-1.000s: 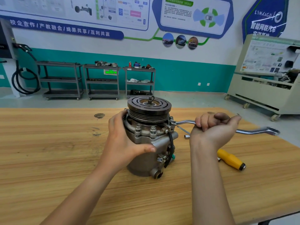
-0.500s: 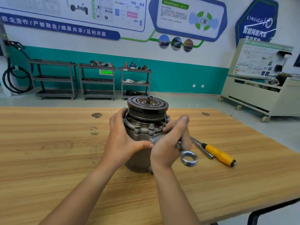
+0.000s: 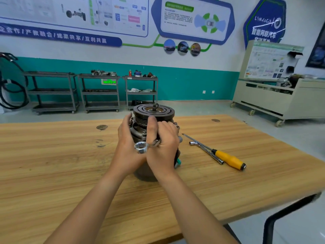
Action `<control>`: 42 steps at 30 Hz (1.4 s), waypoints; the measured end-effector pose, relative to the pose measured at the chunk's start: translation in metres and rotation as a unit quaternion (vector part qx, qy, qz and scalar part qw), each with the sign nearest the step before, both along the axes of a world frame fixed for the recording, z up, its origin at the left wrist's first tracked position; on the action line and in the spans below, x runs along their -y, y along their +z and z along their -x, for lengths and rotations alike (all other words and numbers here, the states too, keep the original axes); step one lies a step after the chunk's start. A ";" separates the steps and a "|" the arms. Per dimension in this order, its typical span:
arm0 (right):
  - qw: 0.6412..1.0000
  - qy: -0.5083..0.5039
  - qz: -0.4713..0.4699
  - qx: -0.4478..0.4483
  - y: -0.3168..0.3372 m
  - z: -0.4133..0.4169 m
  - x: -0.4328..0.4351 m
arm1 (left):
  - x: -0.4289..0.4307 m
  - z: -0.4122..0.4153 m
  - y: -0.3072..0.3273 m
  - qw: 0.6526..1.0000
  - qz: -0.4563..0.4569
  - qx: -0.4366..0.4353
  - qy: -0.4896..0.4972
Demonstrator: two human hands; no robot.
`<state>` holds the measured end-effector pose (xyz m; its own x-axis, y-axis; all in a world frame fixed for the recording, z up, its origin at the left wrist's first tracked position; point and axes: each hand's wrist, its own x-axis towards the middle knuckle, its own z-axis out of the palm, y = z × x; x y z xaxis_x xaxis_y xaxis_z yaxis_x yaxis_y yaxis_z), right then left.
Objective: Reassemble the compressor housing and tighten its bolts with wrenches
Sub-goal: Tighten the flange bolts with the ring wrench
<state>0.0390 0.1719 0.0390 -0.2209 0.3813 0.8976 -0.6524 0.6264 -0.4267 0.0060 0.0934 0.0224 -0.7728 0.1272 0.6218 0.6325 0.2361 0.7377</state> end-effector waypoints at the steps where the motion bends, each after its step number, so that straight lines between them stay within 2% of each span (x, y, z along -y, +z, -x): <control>1: 0.999 0.038 -0.019 0.003 0.003 -0.005 -0.006 | 0.001 -0.003 -0.001 1.000 0.001 0.008 -0.008; 5: 0.986 0.163 0.030 0.020 0.013 -0.008 -0.020 | 0.003 -0.005 -0.008 1.000 0.005 0.025 0.012; 9: 0.995 0.093 0.011 -0.040 0.019 0.005 -0.012 | 0.003 -0.001 -0.010 0.999 0.004 0.030 0.008; 12: 0.991 0.044 -0.067 -0.107 0.024 0.008 -0.011 | 0.003 0.004 -0.014 0.999 0.004 0.034 -0.003; 14: 0.980 0.096 -0.097 -0.147 0.033 0.002 -0.015 | 0.002 0.006 -0.017 1.000 0.005 0.014 0.015; 15: 0.973 0.154 -0.055 -0.161 0.043 -0.003 -0.022 | 0.002 0.007 -0.018 0.999 0.013 -0.002 0.031; 16: 0.957 0.235 0.024 -0.166 0.056 -0.008 -0.033 | 0.003 0.008 -0.019 0.999 0.020 -0.012 0.044; 18: 0.889 0.375 0.198 -0.173 0.085 -0.018 -0.064 | 0.004 0.008 -0.020 0.998 0.028 -0.014 0.050; 20: 0.829 0.447 0.300 -0.151 0.104 -0.023 -0.100 | 0.004 0.007 -0.020 0.998 0.029 -0.015 0.048; 25: 0.746 0.475 0.466 -0.024 0.099 -0.013 -0.142 | -0.001 0.002 -0.024 0.999 0.022 -0.011 0.042; 30: 0.677 0.501 0.532 0.084 0.072 -0.001 -0.144 | -0.001 0.001 -0.018 0.999 0.021 0.012 0.037; 32: 0.684 0.482 0.526 0.152 0.060 -0.004 -0.139 | 0.003 0.003 -0.014 0.999 0.023 0.012 0.038; 34: 0.731 0.422 0.480 0.240 0.046 -0.009 -0.132 | 0.007 0.006 -0.010 0.999 0.011 0.019 0.049; 37: 0.800 0.329 0.358 0.352 0.021 -0.022 -0.117 | 0.011 0.012 -0.005 0.998 -0.015 0.025 0.056; 39: 0.823 0.290 0.295 0.390 0.003 -0.033 -0.103 | 0.011 0.014 -0.003 0.998 -0.021 0.030 0.059; 42: 0.873 0.233 0.201 0.378 -0.019 -0.045 -0.076 | 0.009 0.016 -0.001 0.996 -0.044 0.034 0.073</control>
